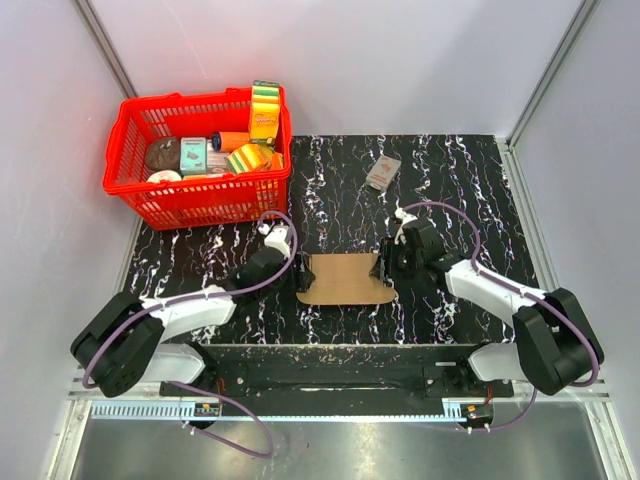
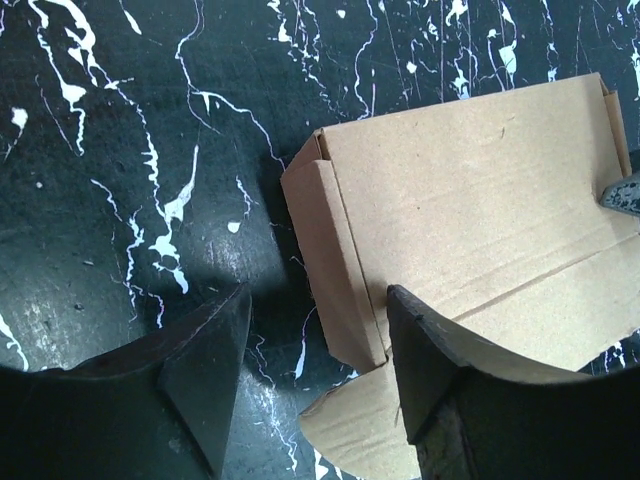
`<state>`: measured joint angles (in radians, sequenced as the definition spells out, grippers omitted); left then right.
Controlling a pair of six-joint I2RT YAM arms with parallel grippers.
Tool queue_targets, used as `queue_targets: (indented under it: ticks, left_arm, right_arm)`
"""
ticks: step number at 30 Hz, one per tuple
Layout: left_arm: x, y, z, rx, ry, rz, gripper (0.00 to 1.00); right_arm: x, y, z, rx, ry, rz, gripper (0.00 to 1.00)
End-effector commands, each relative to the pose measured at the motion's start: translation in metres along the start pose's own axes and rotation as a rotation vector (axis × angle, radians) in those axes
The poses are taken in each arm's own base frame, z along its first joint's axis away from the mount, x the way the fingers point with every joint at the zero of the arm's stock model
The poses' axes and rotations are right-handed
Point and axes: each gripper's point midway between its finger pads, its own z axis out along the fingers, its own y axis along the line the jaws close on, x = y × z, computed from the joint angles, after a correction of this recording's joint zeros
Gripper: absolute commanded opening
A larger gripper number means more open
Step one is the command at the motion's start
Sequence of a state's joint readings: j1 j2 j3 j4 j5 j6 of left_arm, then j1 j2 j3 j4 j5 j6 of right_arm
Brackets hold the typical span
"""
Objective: Fold the paper box
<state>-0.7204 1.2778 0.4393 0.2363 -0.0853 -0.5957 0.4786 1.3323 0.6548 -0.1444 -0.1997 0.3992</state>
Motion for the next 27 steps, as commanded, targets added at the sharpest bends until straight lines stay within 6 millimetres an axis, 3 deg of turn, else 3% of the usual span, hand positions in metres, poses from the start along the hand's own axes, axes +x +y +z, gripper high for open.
queue_targets:
  ticks: [1,15,22,27]
  left_arm:
    - [-0.011,-0.002,0.006,-0.005,-0.016,0.045,0.60]
    - [-0.011,0.005,0.009,-0.052,0.020,0.106,0.56]
    - [-0.045,-0.004,-0.010,-0.061,-0.055,0.137,0.61]
    - [-0.057,-0.013,-0.024,-0.029,-0.095,0.125,0.67]
  right_arm:
    - [-0.005,0.011,-0.005,-0.046,-0.034,0.032,0.52]
    - [-0.008,0.020,-0.022,-0.080,-0.070,0.075,0.57]
    - [-0.026,0.007,-0.039,0.030,-0.128,0.032,0.67]
    - [-0.033,-0.003,-0.050,0.095,-0.192,0.061,0.69]
